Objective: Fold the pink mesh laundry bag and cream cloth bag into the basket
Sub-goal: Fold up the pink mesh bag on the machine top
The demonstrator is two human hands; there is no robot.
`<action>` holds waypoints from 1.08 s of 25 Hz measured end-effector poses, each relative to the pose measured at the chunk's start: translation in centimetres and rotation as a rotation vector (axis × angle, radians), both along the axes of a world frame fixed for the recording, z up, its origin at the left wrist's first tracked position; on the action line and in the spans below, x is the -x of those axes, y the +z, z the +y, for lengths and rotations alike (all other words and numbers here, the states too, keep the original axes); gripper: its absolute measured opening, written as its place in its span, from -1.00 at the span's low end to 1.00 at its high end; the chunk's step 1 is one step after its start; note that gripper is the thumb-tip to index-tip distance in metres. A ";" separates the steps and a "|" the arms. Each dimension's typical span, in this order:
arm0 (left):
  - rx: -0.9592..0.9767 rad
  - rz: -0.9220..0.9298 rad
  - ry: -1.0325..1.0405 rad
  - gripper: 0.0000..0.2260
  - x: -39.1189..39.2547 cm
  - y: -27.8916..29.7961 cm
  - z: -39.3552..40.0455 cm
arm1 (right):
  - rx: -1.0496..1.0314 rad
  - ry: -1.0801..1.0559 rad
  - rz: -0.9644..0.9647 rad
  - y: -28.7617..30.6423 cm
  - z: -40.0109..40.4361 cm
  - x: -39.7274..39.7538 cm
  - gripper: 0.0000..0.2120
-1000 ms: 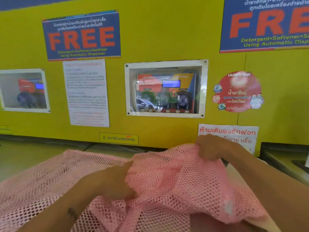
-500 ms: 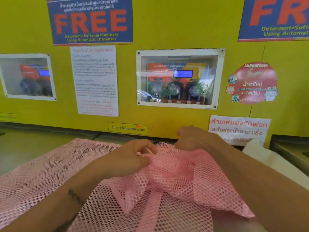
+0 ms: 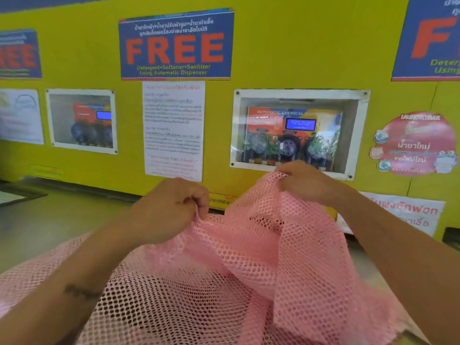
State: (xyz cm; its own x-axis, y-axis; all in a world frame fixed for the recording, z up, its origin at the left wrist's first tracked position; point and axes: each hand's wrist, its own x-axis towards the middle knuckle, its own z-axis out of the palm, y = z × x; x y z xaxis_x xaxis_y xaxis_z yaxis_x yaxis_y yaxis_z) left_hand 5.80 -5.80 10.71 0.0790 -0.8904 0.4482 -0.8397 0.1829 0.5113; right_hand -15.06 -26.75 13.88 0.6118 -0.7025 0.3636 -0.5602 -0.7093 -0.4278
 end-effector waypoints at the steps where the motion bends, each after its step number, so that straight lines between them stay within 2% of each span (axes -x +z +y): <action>1: -0.130 -0.042 0.037 -0.76 -1.0 0.8 1.0 | -0.082 0.049 0.006 0.3 0.4 -0.2 -0.83; 2: -0.312 -0.054 0.066 -0.79 -1.7 1.3 2.1 | -0.125 0.057 0.128 0.1 0.6 -0.5 -0.83; 4: -0.656 0.066 0.126 -0.83 -3.1 1.1 3.7 | -0.065 -0.002 0.599 -1.7 0.6 -1.2 -0.85; 5: -0.741 0.085 0.175 -0.81 -3.5 0.4 4.1 | -0.006 -0.031 0.821 -2.7 0.9 -1.8 -0.89; 6: -0.779 0.029 0.233 -0.76 -4.0 -0.5 4.5 | 0.030 -0.039 0.934 -3.7 1.2 -2.7 -0.89; 7: -0.786 -0.082 0.302 -0.70 -4.3 -1.5 4.7 | 0.063 -0.033 0.969 -4.4 1.5 -3.8 -0.83; 9: -0.767 -0.321 0.415 -0.57 -4.6 -3.4 5.2 | 0.063 -0.017 0.819 -5.0 1.7 -6.1 -0.68; 11: -0.760 -0.369 0.468 -0.50 -5.2 -5.0 5.7 | 0.037 -0.014 0.696 -5.7 2.2 -8.3 -0.69; 12: -0.746 -0.360 0.473 -0.52 -5.3 -5.5 5.9 | 0.042 -0.030 0.720 -6.1 2.3 -9.1 -0.71; 15: -0.565 -0.333 0.482 -0.77 -5.4 -6.7 6.3 | 0.083 -0.163 0.913 -7.7 2.0 -9.7 -0.86; 17: -0.406 -0.277 0.490 -0.98 -5.8 -7.4 6.6 | 0.124 -0.206 0.922 -8.1 1.5 -9.8 -0.89; 18: -0.349 -0.232 0.486 -0.91 -6.1 -7.6 6.8 | 0.139 -0.214 0.878 -7.9 1.4 -10.0 -0.89; 20: -0.281 -0.065 0.484 -0.90 -7.1 -7.4 7.7 | 0.193 -0.205 0.664 -6.8 1.2 -11.1 -0.87; 22: -0.183 0.130 0.501 -0.93 -8.5 -6.2 8.9 | 0.288 -0.162 0.387 -4.7 1.8 -12.5 -0.72; 24: -0.016 0.245 0.583 -0.92 -10.5 -4.7 10.2 | 0.365 -0.071 0.146 -2.5 2.8 -14.1 -0.61; 26: 0.144 0.192 0.733 -0.89 -14.1 -3.9 11.1 | 0.384 -0.003 0.023 -0.9 3.7 -15.6 -0.59; 27: 0.174 0.143 0.815 -0.87 -16.1 -3.8 11.4 | 0.354 0.001 0.027 -0.6 3.8 -16.2 -0.59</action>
State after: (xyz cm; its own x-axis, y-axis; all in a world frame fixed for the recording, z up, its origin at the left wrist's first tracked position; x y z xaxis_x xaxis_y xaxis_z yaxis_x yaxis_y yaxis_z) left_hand 21.87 5.63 6.89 0.7332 -0.4496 0.5102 -0.6723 -0.3664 0.6432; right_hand 1.18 -22.91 13.29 0.6247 -0.5353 0.5685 -0.5674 -0.8114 -0.1405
